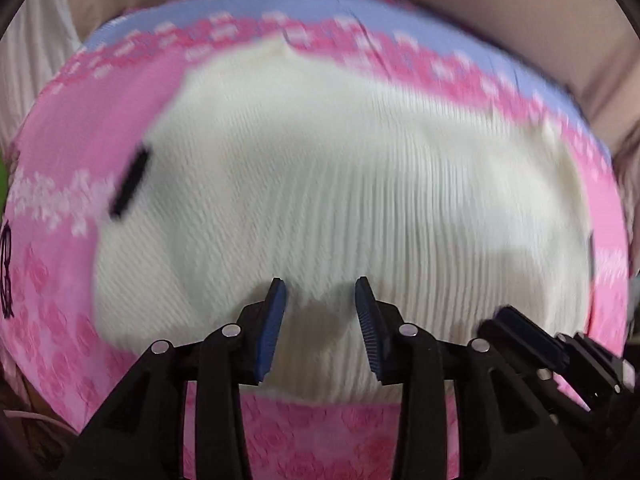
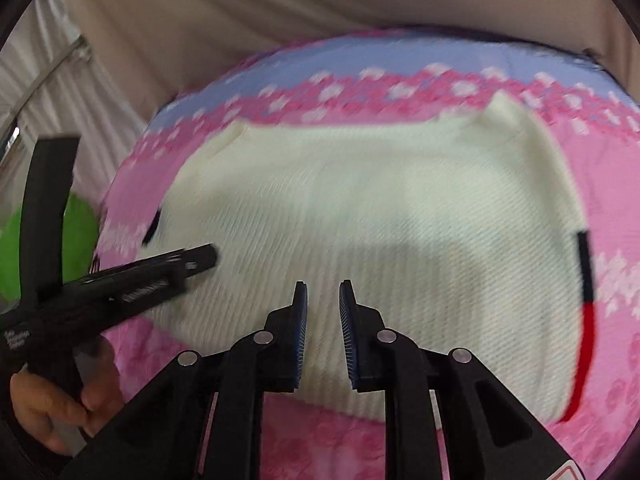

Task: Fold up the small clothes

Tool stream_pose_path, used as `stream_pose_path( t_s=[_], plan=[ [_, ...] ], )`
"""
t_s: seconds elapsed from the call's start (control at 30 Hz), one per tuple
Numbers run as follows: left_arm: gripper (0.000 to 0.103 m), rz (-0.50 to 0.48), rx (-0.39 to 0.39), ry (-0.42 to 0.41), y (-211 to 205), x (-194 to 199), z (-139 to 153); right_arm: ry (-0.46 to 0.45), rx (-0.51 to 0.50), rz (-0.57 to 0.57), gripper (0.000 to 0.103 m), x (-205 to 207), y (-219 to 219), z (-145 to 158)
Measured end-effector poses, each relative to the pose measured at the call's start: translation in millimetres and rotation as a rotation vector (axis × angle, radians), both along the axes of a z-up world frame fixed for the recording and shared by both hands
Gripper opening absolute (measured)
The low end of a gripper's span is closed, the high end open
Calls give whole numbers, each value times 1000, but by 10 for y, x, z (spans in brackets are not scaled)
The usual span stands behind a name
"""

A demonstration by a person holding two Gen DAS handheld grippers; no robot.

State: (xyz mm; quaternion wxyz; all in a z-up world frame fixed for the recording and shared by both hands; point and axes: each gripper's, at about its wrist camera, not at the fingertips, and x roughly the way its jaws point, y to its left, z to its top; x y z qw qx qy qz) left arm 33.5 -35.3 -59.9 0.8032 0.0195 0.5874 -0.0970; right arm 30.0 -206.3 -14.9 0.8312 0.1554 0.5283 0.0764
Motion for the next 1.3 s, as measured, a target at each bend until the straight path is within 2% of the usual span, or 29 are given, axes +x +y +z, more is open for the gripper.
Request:
stream_pose_path(
  t_s=[0.07, 0.1, 0.2, 0.23, 0.27, 0.33, 0.37, 0.4, 0.43, 0.47, 0.5, 0.53, 0.6, 0.7, 0.77, 0.8, 0.83, 0.87, 0.9, 0.93, 1.0, 1.1, 1.2, 1.3],
  plan=[
    [37, -18, 32, -6, 44, -105, -55, 38, -43, 28, 14, -95, 109, -167],
    [37, -14, 42, 5, 110, -128, -69, 67, -66, 5, 13, -160, 26, -242],
    [37, 32, 55, 17, 404, -137, -105, 109, -130, -135, 10, -448, -491, -332],
    [37, 47, 50, 20, 520, -152, -90, 131, -144, -187, 6, -571, -692, -367],
    [37, 61, 36, 25, 619, -171, -92, 141, -130, -232, 0, -694, -888, -396],
    [36, 88, 0, 27, 805, -199, -53, 157, -87, -300, 0, -910, -1186, -416],
    [38, 120, 13, 15, 887, -214, 5, 165, -93, -323, 0, -1000, -1270, -390],
    [46, 156, 18, -7, 978, -230, 71, 170, -106, -336, 7, -1040, -1300, -363],
    [52, 189, -1, -28, 1068, -240, 131, 169, -129, -361, 20, -1085, -1334, -306],
    [67, 239, -34, -51, 1181, -258, 188, 156, -128, -385, 42, -1125, -1367, -254],
    [78, 295, -51, -63, 1265, -258, 215, 128, -103, -421, 54, -1168, -1411, -194],
    [81, 339, -62, -62, 1354, -223, 195, 106, -83, -449, 69, -1205, -1444, -203],
    [82, 384, -75, -11, 1467, -98, 51, 92, -34, -485, 71, -1192, -1502, -241],
    [82, 448, -126, 61, 1526, 81, -155, 125, 34, -503, 71, -1006, -1521, -446],
    [82, 491, -196, 74, 1533, 148, -212, 149, 98, -526, 78, -875, -1504, -587],
    [81, 509, -208, 90, 1540, 166, -237, 120, 108, -535, 78, -830, -1487, -559],
    [79, 528, -209, 95, 1550, 176, -238, 110, 150, -518, 71, -763, -1470, -561],
    [60, 537, -227, 92, 1569, 189, -223, 108, 176, -509, 52, -740, -1435, -566],
    [36, 520, -252, 102, 1553, 190, -213, 109, 176, -509, 39, -690, -1406, -553],
    [23, 505, -264, 118, 1569, 192, -196, 107, 183, -502, 16, -646, -1394, -536],
    [17, 505, -318, 134, 1626, 146, -109, 87, 200, -511, 14, -657, -1410, -429],
    [15, 474, -340, 133, 1704, -21, 127, 45, 169, -512, 13, -842, -1485, -137],
    [15, 398, -294, 178, 1571, -352, 281, 60, 123, -493, 12, -1200, -1587, 110],
    [16, 323, -217, 251, 1529, -758, 185, 150, 57, -468, 12, -1602, -1625, 75]
  ],
)
